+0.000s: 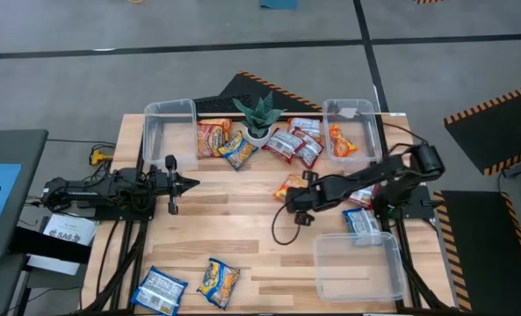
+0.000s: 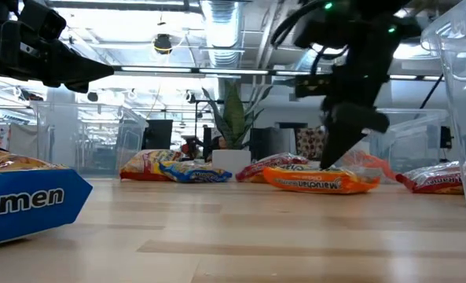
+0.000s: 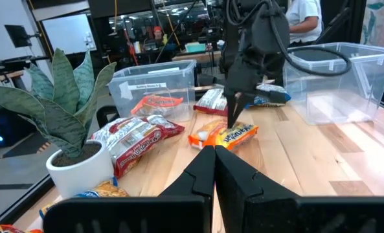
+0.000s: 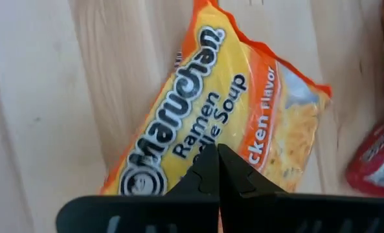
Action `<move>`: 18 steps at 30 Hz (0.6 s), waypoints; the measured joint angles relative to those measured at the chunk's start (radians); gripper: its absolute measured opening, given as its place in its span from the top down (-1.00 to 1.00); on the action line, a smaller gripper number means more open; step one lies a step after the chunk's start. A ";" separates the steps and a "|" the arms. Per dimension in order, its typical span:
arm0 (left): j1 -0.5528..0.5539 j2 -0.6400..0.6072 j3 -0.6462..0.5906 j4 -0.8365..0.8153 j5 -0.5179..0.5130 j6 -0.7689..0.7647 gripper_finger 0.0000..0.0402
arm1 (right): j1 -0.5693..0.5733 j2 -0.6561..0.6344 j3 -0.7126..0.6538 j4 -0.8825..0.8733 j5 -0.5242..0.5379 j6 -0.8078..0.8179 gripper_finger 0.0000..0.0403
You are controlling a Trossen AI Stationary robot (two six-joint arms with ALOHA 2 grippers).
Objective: Sort Maruchan noodles
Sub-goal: Put the orange noodle pack in the top right transparent bin
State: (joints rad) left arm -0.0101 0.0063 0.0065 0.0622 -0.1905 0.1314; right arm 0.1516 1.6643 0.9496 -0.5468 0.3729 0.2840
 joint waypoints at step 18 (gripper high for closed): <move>0.000 0.000 0.000 0.000 0.000 0.000 1.00 | -0.075 -0.180 -0.037 -0.001 -0.184 0.172 0.55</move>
State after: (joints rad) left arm -0.0105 0.0063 0.0063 0.0620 -0.1905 0.1311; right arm 0.0766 1.4844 0.9131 -0.5479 0.1888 0.4558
